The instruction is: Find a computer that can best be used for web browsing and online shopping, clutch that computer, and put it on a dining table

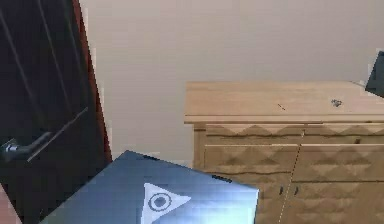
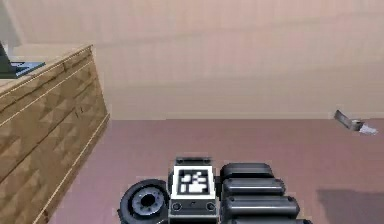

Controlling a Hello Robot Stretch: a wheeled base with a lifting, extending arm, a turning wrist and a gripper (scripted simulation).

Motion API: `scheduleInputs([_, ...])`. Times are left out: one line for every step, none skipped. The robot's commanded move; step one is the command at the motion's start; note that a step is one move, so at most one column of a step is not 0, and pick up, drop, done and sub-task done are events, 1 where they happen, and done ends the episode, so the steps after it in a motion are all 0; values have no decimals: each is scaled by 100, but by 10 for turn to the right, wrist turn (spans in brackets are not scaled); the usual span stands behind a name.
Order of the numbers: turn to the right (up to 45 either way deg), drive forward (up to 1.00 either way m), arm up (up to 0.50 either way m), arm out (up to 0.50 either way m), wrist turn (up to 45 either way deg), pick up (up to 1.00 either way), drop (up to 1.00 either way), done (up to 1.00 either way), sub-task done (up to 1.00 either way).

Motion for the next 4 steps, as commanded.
scheduleInputs([450, 0, 0, 0, 0, 0, 0, 0, 0])
scheduleInputs([90, 0, 0, 0, 0, 0, 0, 0, 0])
scheduleInputs([0, 35, 0, 0, 0, 0, 0, 0, 0])
scheduleInputs([450, 0, 0, 0, 0, 0, 0, 0, 0])
